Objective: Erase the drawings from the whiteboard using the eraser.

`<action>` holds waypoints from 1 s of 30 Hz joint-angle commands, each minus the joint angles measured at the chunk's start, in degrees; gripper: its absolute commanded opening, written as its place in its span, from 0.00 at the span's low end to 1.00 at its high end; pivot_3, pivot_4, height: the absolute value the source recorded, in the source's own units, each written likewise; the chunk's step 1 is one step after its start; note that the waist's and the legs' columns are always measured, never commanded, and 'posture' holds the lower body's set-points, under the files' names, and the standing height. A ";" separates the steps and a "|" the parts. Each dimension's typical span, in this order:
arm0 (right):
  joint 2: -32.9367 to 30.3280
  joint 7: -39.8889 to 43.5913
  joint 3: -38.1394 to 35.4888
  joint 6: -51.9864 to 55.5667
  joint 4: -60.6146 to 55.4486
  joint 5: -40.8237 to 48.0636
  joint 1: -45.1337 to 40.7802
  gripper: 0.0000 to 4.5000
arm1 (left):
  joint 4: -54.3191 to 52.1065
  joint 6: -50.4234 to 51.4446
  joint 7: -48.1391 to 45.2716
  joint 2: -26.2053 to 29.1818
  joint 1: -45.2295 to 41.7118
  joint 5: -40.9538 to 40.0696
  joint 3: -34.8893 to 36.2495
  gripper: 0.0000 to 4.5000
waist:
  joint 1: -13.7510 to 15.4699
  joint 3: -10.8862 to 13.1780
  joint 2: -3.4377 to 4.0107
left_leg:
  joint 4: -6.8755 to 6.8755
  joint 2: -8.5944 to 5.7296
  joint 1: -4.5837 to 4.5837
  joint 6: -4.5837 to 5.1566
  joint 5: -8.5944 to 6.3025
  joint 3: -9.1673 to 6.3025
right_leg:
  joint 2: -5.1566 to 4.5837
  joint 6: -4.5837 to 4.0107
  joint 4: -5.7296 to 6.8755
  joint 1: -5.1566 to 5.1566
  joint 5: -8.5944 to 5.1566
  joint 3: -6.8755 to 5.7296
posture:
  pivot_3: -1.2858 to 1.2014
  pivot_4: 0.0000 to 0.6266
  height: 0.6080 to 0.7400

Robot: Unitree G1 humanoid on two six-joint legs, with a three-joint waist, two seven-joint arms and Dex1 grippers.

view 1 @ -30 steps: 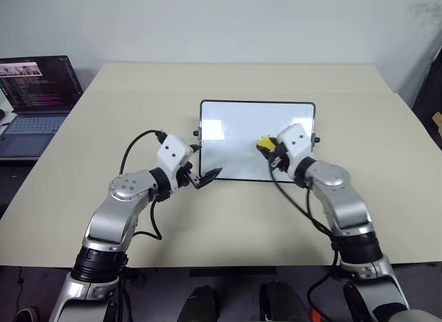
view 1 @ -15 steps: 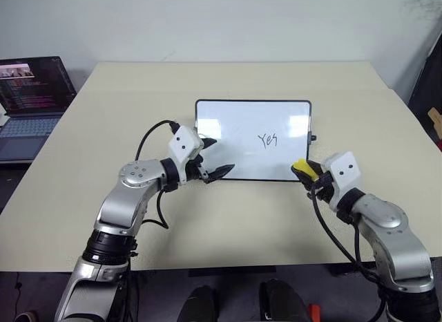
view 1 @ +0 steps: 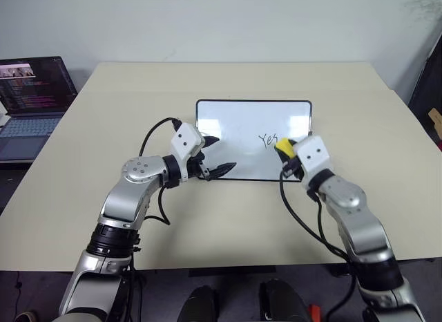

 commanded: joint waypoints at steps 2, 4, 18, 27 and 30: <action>1.29 -4.19 -0.16 -5.95 8.50 -3.20 -4.98 0.25 | -1.22 -1.41 -0.03 0.90 -0.06 -0.27 1.61 1.00 | -0.01 0.00 0.00 | -0.01 0.01 -0.03 0.00 0.00 0.01 | -0.03 0.00 -0.02 -0.02 0.00 0.04 | 0.52 0.24 1.00; 1.79 -4.33 0.84 -7.21 11.35 -4.20 -6.45 0.25 | -1.80 -1.46 -0.03 1.26 0.57 -0.37 1.80 1.00 | -0.02 0.00 0.00 | -0.02 0.01 -0.06 0.00 0.00 0.07 | -0.04 0.00 -0.03 -0.07 0.00 0.07 | 0.52 0.24 1.00; 6.47 -3.44 9.15 -6.37 18.80 -10.83 -10.61 0.25 | -3.58 -1.05 0.70 1.65 2.35 -0.33 1.99 1.00 | -0.18 -0.02 -0.02 | 0.15 -0.01 0.07 0.03 0.00 0.21 | -0.03 -0.01 0.40 -0.10 0.01 0.14 | 0.52 0.24 1.00; 1.52 -8.16 4.15 -6.63 20.67 -13.25 -10.97 0.25 | -4.22 -0.55 1.07 1.35 2.57 -0.51 1.79 1.00 | 0.17 -0.07 -0.11 | 0.24 -0.14 0.23 0.15 0.00 0.18 | -0.06 -0.01 0.74 -0.02 0.02 0.13 | 0.52 0.24 1.00; 0.93 -8.65 4.49 -6.65 20.66 -14.16 -10.21 0.25 | -4.65 -0.35 1.28 1.31 2.80 -0.63 1.64 1.00 | 0.02 -0.07 -0.11 | 0.21 -0.13 0.42 0.29 -0.08 0.20 | -0.06 -0.01 0.74 0.14 0.01 0.15 | 0.52 0.24 1.00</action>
